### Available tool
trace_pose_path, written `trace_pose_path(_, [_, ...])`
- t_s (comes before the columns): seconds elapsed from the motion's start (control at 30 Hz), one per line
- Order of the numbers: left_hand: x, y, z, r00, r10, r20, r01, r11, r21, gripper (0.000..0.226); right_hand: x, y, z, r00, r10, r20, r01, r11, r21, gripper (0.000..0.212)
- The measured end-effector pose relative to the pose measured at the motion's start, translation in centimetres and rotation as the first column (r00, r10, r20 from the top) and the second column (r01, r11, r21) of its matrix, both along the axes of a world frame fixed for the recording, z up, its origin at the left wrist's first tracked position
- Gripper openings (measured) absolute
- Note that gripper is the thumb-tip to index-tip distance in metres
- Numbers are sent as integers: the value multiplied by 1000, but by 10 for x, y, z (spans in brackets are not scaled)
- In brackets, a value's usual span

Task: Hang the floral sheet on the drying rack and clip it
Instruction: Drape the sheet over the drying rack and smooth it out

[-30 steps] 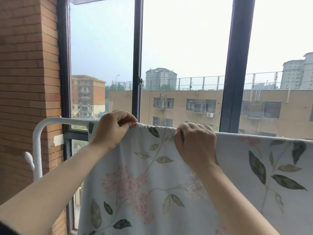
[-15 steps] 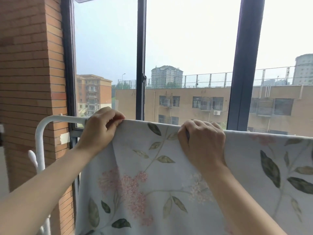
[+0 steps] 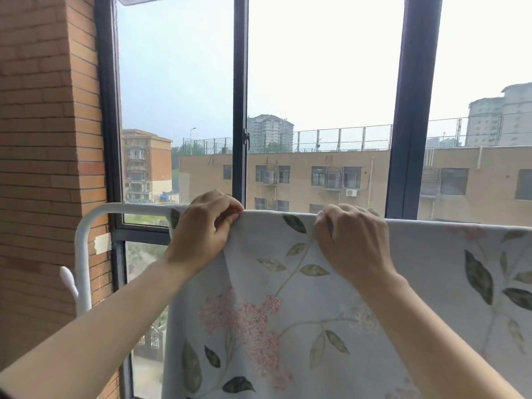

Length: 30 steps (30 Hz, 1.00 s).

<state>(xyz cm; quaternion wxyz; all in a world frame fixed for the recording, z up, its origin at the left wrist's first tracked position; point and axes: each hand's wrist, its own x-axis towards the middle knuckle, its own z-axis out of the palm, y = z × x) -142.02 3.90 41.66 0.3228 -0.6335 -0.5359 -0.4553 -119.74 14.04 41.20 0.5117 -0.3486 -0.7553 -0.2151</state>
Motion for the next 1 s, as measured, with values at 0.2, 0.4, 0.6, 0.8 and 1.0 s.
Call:
trace_pose_path(0.2, [1,-6,-3,999,-49,15,49,999,-7,9,-74,-29,3,995,95,35,-94,995,-11,27])
trace_pose_path(0.4, [-10,-23,-9,984,-155,89,154,988,20,16,-97,-36,-1,998,46,38,-46,999,19,30])
trace_pose_path(0.6, [-41,-44,-37,950,-82,300,39,988,147,14,-96,-29,-4,1000,13,-3,-13,999,31,30])
trace_pose_path(0.8, [-52,-44,-45,670,-78,738,207,975,-85,65,-100,-24,-8,999,14,-37,-11,997,83,32])
trace_pose_path(1.0, [-40,-31,-30,473,-125,872,419,903,-98,68,-102,-25,-9,999,-6,-45,11,995,102,32])
